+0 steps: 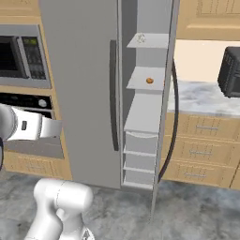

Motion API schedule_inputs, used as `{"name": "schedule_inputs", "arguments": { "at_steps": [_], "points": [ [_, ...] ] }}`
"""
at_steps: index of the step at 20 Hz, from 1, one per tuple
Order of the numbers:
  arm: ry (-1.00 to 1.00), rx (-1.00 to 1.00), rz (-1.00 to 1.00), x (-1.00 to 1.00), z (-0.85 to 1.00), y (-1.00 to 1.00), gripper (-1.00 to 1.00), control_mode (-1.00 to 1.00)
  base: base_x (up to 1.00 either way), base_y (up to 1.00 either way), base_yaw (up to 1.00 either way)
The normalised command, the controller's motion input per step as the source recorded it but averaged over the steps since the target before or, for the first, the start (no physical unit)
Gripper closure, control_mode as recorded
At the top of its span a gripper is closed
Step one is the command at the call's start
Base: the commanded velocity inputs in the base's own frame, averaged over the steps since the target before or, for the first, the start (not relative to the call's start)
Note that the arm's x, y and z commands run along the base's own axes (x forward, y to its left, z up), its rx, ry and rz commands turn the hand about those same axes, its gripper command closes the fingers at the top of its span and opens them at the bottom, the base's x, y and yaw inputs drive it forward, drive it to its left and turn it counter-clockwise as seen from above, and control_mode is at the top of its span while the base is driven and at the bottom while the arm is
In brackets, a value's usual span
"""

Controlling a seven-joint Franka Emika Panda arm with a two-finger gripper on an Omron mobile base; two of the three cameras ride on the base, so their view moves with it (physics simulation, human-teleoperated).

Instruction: Take the tangerine, pear, and garlic from the freezer and place them in the bowl on the counter.

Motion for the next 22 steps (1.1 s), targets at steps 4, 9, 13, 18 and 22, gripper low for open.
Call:
{"name": "schedule_inputs", "arguments": {
  "at_steps": [4,9,13,18,22],
  "points": [
    [0.0,0.0,0.0,0.0,0.0,0.0,-1.0,1.0,0.79,-0.33,0.0],
    [0.0,0.0,0.0,0.0,0.0,0.0,-1.0,1.0,0.88,-0.02,0.0],
    [0.0,0.0,0.0,0.0,0.0,0.0,-1.0,1.0,0.57,-0.19,0.0],
    [0.0,0.0,0.0,0.0,0.0,0.0,-1.0,1.0,0.68,-0.09,0.0],
    [0.0,0.0,0.0,0.0,0.0,0.0,-1.0,1.0,0.69,-0.16,0.0]
  ]
}}
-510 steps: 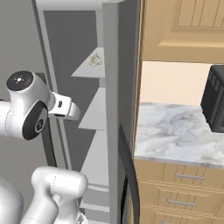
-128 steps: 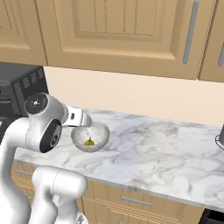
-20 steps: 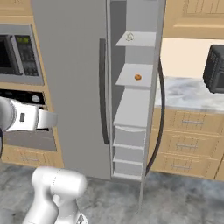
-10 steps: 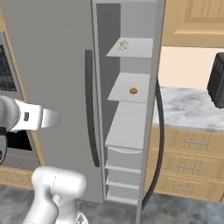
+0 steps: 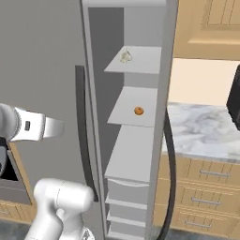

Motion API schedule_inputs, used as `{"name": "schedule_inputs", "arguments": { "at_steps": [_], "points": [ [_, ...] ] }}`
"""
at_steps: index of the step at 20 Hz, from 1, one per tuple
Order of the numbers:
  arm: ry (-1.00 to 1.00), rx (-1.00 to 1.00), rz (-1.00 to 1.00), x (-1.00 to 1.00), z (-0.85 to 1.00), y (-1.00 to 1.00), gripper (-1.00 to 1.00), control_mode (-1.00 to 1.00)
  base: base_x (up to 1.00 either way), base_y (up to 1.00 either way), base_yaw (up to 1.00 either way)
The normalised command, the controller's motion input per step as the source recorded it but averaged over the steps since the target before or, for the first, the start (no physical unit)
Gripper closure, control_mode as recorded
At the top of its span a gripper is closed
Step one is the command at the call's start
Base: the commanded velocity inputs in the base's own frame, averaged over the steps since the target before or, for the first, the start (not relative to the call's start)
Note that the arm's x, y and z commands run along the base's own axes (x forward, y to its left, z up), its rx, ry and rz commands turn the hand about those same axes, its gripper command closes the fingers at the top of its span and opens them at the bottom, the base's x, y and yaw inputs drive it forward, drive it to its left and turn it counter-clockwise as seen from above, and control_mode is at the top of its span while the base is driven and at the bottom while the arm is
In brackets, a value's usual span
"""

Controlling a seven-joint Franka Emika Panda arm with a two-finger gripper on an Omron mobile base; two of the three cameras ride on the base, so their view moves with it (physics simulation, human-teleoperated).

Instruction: Take the tangerine, pear, and garlic from the freezer and place them in the bowl on the counter.

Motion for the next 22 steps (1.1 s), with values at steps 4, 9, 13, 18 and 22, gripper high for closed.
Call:
{"name": "schedule_inputs", "arguments": {
  "at_steps": [4,9,13,18,22],
  "points": [
    [0.0,0.0,0.0,0.0,0.0,0.0,-1.0,1.0,0.59,-0.45,0.0],
    [0.0,0.0,0.0,0.0,0.0,0.0,-1.0,1.0,0.61,-0.37,0.0],
    [0.0,0.0,0.0,0.0,0.0,0.0,-1.0,1.0,0.84,-0.2,0.0],
    [0.0,0.0,0.0,0.0,0.0,0.0,-1.0,1.0,0.87,-0.26,0.0],
    [0.0,0.0,0.0,0.0,0.0,0.0,-1.0,1.0,0.92,-0.03,-0.05]
  ]
}}
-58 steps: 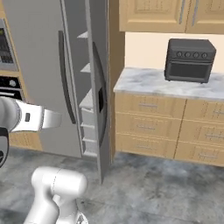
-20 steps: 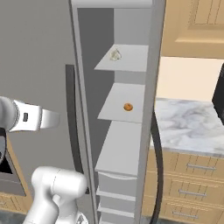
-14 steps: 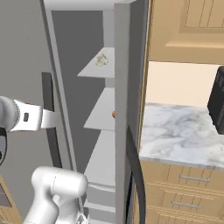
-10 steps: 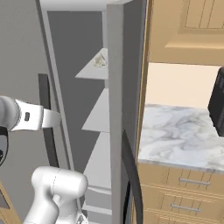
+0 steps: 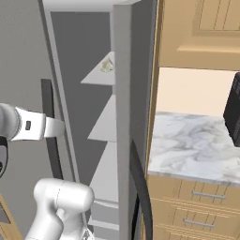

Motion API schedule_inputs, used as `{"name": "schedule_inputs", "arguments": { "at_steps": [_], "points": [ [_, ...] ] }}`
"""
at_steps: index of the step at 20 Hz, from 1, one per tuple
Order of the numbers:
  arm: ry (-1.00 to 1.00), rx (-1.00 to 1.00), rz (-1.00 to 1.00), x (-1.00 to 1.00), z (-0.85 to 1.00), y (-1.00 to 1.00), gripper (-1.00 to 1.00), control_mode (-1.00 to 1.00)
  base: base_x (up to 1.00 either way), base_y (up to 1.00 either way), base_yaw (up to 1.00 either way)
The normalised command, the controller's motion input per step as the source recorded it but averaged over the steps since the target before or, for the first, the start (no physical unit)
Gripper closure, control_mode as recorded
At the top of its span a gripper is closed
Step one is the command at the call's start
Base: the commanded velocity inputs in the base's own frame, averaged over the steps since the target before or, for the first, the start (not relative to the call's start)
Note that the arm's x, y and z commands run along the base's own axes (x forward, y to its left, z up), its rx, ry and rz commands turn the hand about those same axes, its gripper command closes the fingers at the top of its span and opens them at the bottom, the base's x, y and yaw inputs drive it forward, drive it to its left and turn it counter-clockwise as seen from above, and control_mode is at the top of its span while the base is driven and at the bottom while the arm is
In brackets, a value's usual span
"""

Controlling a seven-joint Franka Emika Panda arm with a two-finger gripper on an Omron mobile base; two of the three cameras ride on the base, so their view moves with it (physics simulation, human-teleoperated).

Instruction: Take the tangerine, pear, and garlic from the freezer and place them in the bowl on the counter.

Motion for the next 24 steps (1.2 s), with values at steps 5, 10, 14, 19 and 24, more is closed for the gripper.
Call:
{"name": "schedule_inputs", "arguments": {
  "at_steps": [5,10,14,19,24],
  "points": [
    [0.0,0.0,0.0,0.0,0.0,0.0,-1.0,1.0,0.5,0.0,-0.26],
    [-0.01,0.03,-0.07,0.03,0.29,-0.1,-1.0,-1.0,0.07,0.0,-0.05],
    [-0.02,0.08,0.0,-0.01,0.62,-0.19,-1.0,-1.0,0.0,0.0,0.0],
    [-0.1,0.03,0.02,0.0,0.66,0.0,-1.0,-1.0,0.0,0.0,0.0],
    [-0.07,0.0,0.0,0.15,0.47,-0.05,-1.0,-1.0,0.0,0.0,0.0]
  ]
}}
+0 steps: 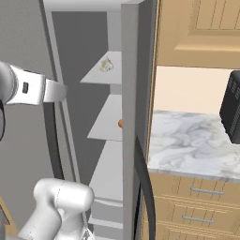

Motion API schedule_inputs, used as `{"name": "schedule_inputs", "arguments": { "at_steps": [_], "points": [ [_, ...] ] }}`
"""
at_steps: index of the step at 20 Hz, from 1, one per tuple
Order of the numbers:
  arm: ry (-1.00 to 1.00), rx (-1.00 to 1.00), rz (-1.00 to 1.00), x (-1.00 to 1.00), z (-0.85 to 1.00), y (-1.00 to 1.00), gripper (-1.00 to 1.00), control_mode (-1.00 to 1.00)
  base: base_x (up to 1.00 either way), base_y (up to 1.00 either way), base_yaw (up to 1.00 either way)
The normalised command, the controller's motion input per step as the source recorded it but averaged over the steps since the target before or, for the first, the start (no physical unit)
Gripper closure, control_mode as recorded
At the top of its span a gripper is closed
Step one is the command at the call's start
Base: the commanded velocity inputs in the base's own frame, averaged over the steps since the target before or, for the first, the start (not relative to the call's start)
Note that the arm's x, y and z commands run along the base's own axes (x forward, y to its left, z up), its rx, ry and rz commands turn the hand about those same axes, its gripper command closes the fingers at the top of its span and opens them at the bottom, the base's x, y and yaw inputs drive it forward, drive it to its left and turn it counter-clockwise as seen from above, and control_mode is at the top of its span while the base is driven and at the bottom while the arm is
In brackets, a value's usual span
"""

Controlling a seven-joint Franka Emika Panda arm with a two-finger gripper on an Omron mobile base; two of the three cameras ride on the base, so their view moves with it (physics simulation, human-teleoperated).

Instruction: Take the tangerine, pear, and garlic from the freezer and place them in the bowl on the counter.

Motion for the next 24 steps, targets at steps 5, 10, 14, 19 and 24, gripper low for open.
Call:
{"name": "schedule_inputs", "arguments": {
  "at_steps": [5,10,14,19,24],
  "points": [
    [-0.13,0.0,0.01,0.54,0.03,-0.19,-1.0,-1.0,0.0,0.0,0.0],
    [-0.06,0.01,0.04,0.68,0.0,-0.23,-1.0,-1.0,0.0,0.0,0.0],
    [0.05,0.0,0.0,0.69,0.0,-0.15,-1.0,-1.0,0.0,0.0,0.0],
    [0.1,0.0,0.07,0.67,0.0,-0.21,-1.0,-1.0,0.0,0.0,0.0],
    [0.02,0.0,0.1,0.66,-0.01,-0.13,-1.0,-1.0,0.0,0.0,0.0]
  ]
}}
